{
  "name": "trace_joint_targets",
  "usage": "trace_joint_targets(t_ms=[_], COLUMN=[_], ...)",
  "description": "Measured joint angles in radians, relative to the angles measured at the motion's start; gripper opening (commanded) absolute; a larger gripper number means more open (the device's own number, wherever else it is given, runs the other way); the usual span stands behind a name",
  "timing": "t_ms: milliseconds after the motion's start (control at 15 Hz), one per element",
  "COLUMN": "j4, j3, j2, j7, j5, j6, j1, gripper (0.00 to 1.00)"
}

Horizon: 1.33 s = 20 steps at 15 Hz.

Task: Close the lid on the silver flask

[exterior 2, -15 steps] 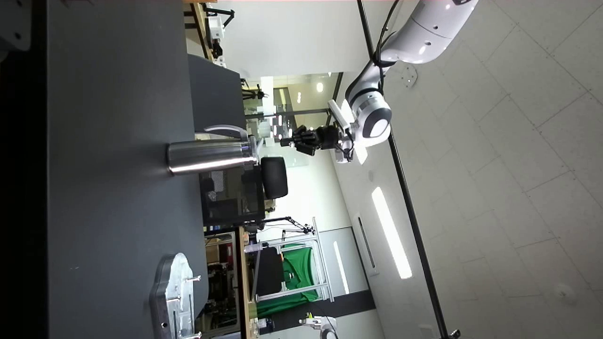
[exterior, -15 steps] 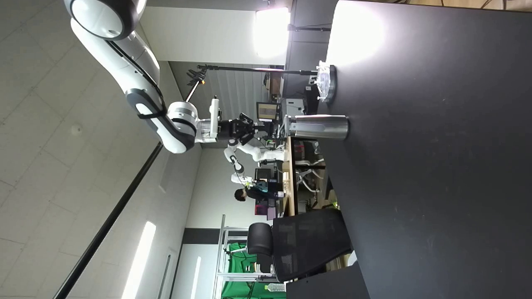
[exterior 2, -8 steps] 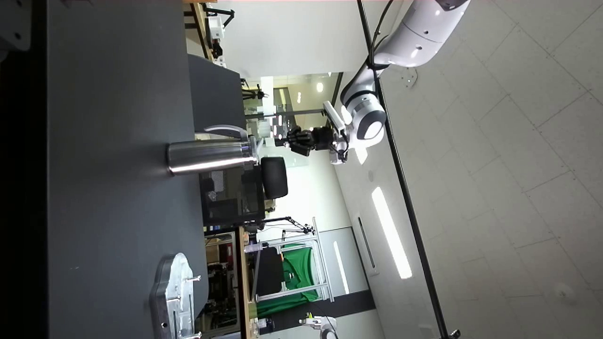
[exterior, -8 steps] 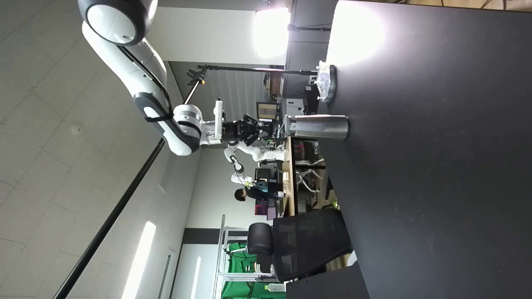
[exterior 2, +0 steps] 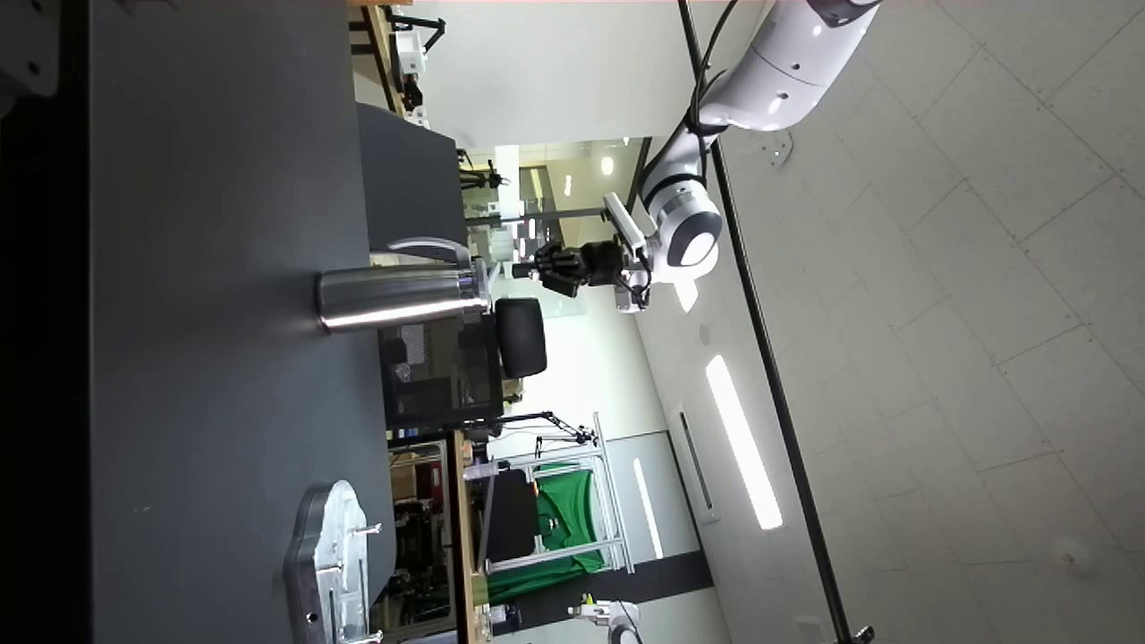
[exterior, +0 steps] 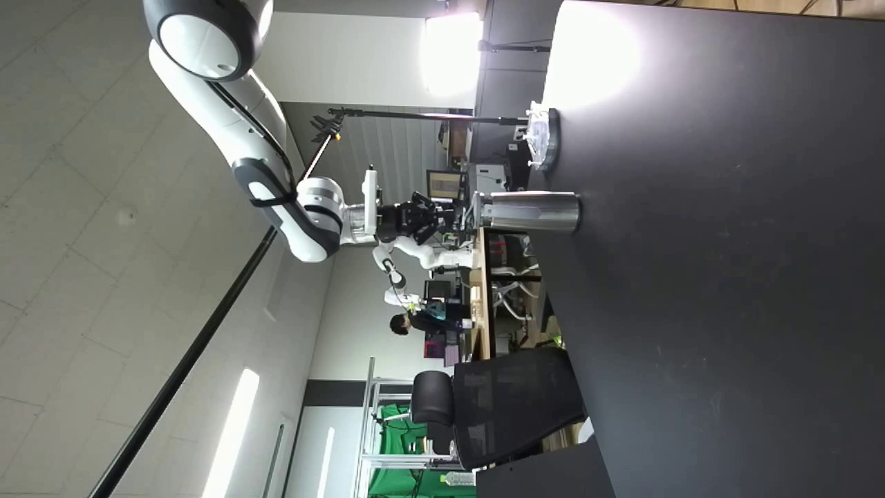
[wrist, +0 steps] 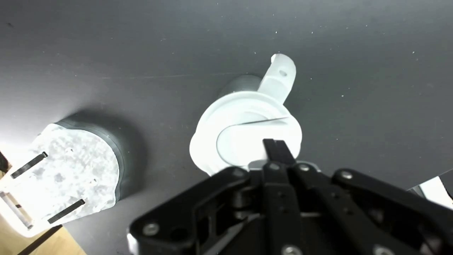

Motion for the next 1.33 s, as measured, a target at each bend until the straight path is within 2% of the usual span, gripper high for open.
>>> trace_joint_targets(t_ms=[1333], j4=[0.031], j3=[0.000], j2=[0.047], j7=[0.000], j5=[-0.001], j6=[0.000], j1=[0.013], gripper=[0.00])
